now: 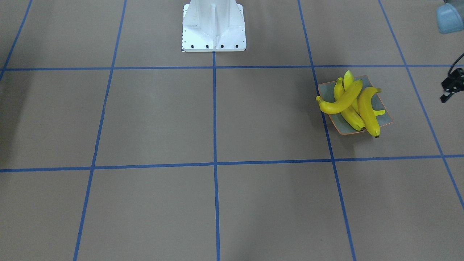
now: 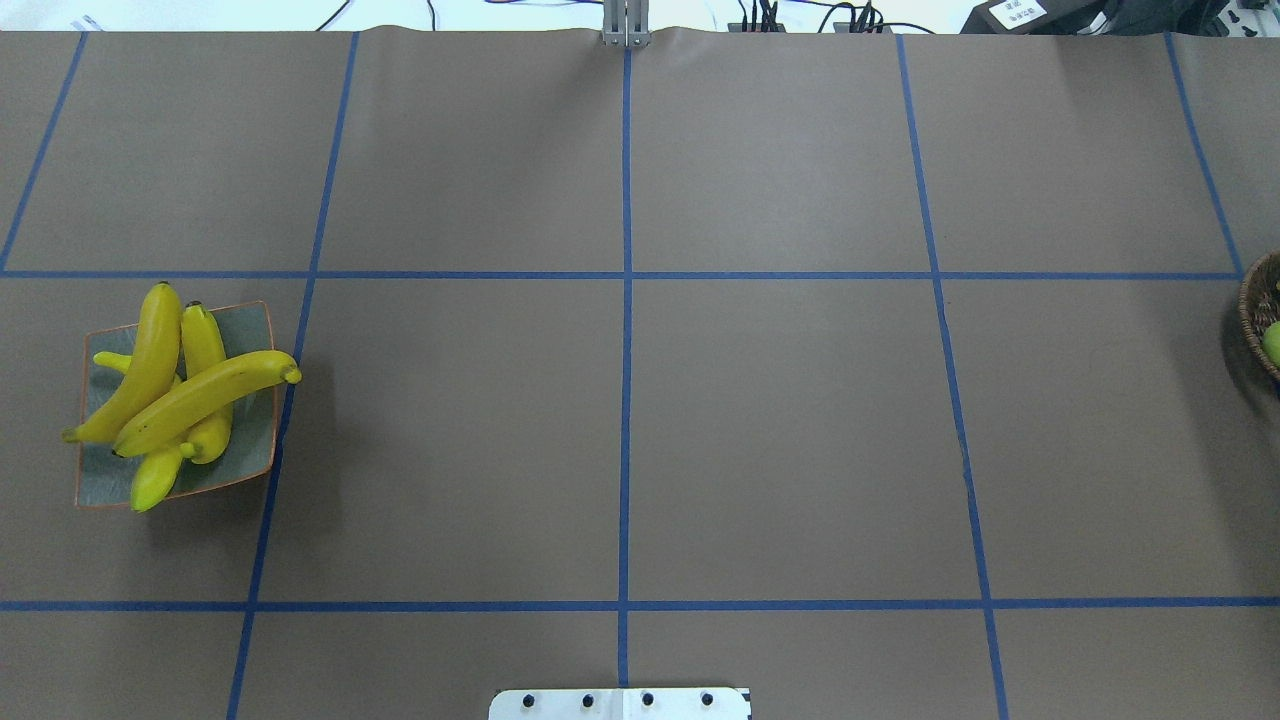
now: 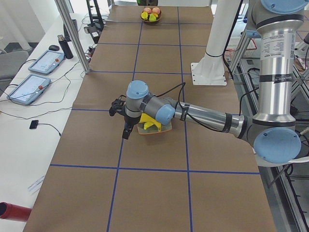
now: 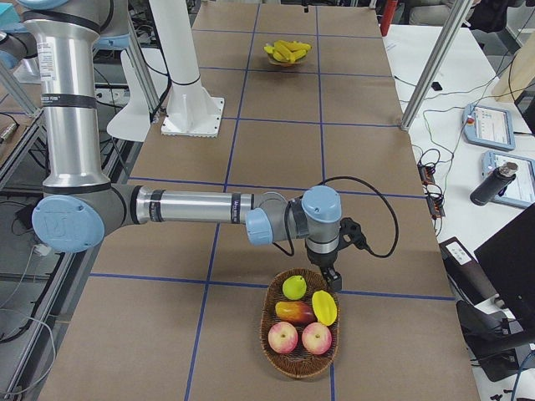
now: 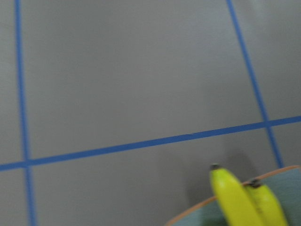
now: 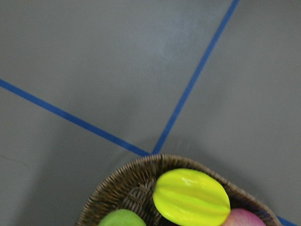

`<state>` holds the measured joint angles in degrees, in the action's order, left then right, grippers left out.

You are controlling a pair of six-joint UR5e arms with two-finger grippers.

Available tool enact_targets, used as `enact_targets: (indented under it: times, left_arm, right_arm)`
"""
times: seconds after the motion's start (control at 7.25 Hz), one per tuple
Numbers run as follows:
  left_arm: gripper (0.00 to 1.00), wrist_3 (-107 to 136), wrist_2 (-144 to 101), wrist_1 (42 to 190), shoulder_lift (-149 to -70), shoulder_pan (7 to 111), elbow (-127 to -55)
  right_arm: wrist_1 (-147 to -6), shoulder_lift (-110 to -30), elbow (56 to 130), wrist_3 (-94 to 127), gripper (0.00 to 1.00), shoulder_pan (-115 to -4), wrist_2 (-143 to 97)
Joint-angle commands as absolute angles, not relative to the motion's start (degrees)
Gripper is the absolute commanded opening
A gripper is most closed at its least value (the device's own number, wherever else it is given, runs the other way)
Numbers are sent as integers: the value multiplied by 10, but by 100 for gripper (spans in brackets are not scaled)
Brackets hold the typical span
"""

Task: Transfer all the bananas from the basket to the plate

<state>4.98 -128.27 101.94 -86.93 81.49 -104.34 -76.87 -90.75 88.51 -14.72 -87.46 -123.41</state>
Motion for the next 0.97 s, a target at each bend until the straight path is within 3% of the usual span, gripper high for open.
enact_targets:
  times: [0.0,0.41,0.83]
  left_arm:
    - [100,-61,-1277,914,-867,878,-1034]
    - [100,-59,-1298,903,-816,934,-1008]
    - [100,-55,-1354,903,-801,936,-1018]
  right_arm:
    - [-785,-913,879,-142,100,-889,-1232]
    - [-1030,-839,943,-138,100,-928,-1273]
    - [-1045,-850,962,-137,100,-928,-1274]
